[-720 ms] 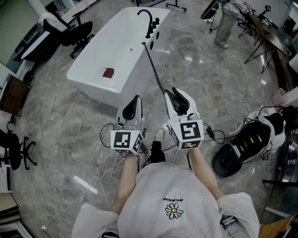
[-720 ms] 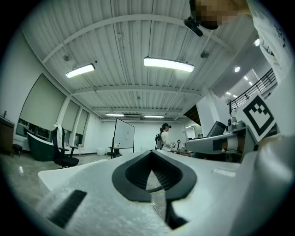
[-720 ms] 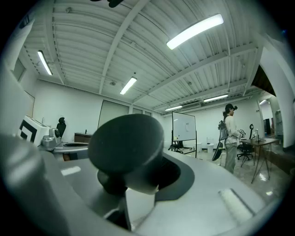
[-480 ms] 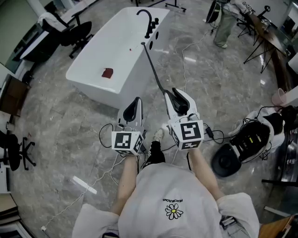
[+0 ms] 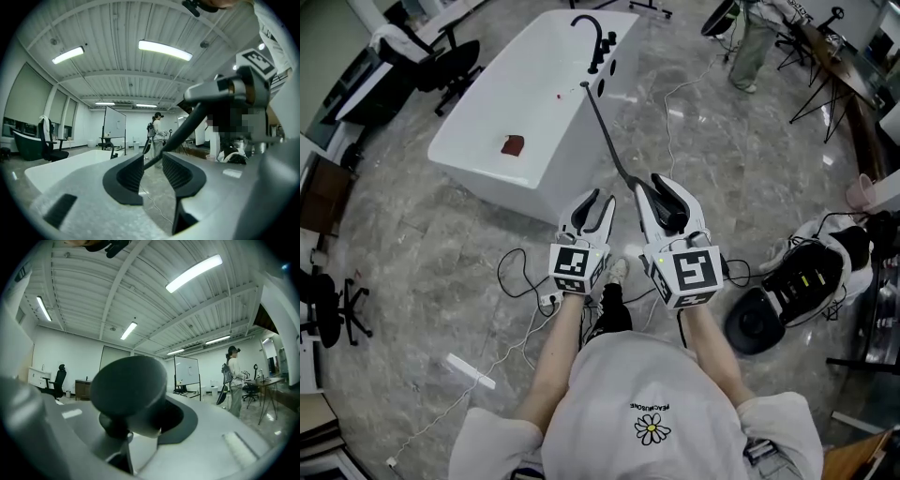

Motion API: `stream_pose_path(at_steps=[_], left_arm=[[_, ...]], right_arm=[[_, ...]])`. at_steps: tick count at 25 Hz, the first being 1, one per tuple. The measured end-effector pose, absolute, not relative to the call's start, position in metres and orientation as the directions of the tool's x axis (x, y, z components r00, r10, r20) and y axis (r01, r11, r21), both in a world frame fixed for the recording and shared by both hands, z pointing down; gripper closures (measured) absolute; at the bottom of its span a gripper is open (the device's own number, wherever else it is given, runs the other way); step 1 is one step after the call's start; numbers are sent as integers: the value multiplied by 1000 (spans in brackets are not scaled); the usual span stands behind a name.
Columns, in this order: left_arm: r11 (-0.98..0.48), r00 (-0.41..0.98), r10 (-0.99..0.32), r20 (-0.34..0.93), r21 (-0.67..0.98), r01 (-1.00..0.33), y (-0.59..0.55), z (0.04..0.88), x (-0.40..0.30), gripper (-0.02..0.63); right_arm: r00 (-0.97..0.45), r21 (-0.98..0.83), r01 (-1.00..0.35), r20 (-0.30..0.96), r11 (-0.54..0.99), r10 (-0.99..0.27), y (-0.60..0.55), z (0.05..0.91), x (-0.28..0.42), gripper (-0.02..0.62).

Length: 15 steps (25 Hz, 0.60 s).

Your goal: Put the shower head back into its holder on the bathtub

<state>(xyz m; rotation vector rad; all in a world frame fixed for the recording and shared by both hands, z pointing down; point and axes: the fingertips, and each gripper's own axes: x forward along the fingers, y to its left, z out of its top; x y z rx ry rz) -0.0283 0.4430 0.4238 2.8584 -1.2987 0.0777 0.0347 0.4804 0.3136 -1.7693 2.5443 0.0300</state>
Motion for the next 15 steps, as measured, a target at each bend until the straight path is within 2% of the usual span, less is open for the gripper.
stream_pose_path(at_steps=[4,15], left_arm=[[-680,674,-730,114,-21,-733,406,447,-7,474],[-681,684,-723,95,68,-729,315,447,-3,472]], right_arm=[[-368,-21,-929,-49,369,-929,469,304,39,494],[-372,25,-928,-37,371,-928,355,285,37,494]])
